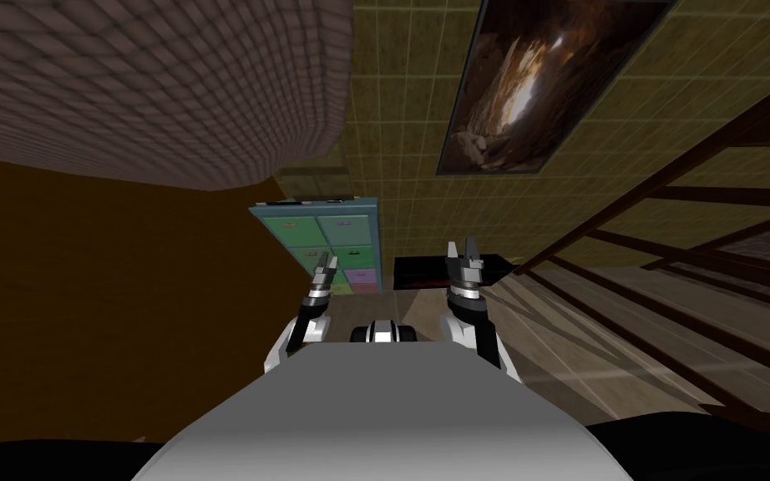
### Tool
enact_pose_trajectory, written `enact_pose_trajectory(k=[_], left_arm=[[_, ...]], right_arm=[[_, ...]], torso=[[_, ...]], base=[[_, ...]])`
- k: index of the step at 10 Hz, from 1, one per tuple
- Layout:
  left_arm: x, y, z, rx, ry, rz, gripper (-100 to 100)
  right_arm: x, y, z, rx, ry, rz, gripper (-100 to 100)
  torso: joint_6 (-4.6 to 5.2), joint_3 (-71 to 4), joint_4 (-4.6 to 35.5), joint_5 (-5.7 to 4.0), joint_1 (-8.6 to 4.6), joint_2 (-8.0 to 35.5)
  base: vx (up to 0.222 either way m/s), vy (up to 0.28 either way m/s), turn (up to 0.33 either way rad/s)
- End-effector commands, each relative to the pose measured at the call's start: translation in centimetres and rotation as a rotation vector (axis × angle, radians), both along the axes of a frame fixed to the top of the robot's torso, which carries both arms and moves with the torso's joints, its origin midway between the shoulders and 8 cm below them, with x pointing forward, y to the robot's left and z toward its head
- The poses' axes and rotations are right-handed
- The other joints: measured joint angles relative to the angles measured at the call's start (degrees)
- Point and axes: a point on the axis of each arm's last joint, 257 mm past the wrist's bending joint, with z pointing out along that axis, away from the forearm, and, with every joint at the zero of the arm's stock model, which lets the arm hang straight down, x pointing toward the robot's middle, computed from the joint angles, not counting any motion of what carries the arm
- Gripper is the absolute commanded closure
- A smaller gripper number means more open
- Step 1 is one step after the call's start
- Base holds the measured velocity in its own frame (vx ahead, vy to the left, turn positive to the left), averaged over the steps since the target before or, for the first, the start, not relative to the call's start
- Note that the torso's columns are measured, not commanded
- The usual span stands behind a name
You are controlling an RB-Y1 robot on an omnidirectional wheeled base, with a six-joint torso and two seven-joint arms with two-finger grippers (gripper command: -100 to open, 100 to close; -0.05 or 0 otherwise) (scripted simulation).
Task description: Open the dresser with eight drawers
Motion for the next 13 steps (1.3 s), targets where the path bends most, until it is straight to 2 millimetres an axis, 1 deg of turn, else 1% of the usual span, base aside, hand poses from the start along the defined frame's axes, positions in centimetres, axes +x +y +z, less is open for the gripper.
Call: enact_pose_trajectory(k=[1, 7, 11, 13], left_arm=[[0.8, 0.3, -1.8, 0.002, 0.029, 0.005, -100], [2.4, 0.7, -6.0, 0.012, 0.102, 0.013, -100], [3.4, 1.0, -9.1, 0.022, 0.157, 0.018, -100], [3.9, 1.2, -11.1, 0.022, 0.191, 0.022, -100]], right_arm=[[0.0, 0.0, 0.0, 0.000, 0.000, 0.000, 0], [0.0, 0.0, 0.0, 0.000, 0.000, 0.000, 0], [0.0, 0.0, 0.0, 0.000, 0.000, 0.000, 0], [0.0, 0.0, 0.0, 0.000, 0.000, 0.000, 0]], torso=[[0.02, -0.1, 0.0, -0.05, -0.11, -0.1], [0.13, -0.7, -0.2, -0.39, -0.54, -0.5], [0.15, -1.1, -0.4, -0.58, -0.86, -0.9], [0.16, -1.4, -0.5, -0.63, -1.01, -1.2]], base=[[0.045, -0.001, -0.012], [0.045, 0.001, -0.008], [0.053, 0.002, -0.014], [0.066, 0.005, -0.014]])
